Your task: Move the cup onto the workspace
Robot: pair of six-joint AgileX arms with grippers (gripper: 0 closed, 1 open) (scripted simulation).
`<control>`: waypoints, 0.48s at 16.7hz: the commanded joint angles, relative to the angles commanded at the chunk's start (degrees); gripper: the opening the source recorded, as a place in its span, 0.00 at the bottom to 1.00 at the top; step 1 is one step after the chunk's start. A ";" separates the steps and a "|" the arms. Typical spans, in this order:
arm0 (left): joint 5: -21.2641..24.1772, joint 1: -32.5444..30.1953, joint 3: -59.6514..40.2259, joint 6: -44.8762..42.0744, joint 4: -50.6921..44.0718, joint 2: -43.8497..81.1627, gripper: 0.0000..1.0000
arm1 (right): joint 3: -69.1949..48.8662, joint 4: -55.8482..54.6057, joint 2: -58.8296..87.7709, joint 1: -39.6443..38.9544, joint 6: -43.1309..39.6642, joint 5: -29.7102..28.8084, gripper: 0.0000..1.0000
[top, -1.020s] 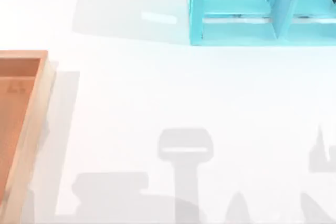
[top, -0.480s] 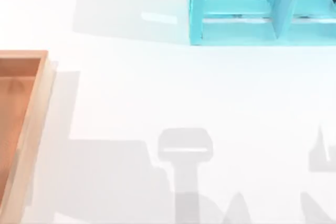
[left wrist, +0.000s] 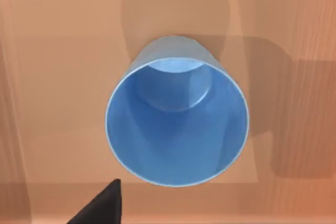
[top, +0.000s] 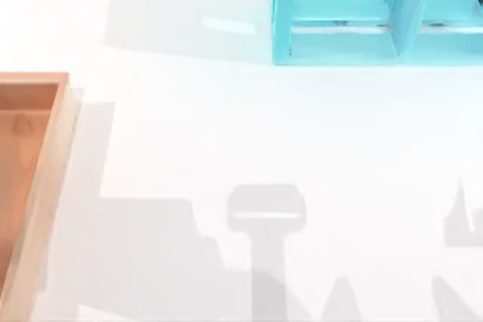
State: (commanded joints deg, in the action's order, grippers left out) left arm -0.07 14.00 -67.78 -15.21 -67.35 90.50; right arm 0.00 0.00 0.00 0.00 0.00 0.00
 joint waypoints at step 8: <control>0.00 0.36 13.14 -0.46 18.74 5.11 1.00 | 0.00 0.00 0.00 0.00 0.00 0.00 1.00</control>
State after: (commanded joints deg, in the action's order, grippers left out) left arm -0.07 14.36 -54.64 -15.68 -48.61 95.62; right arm 0.00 0.00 0.00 0.00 0.00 0.00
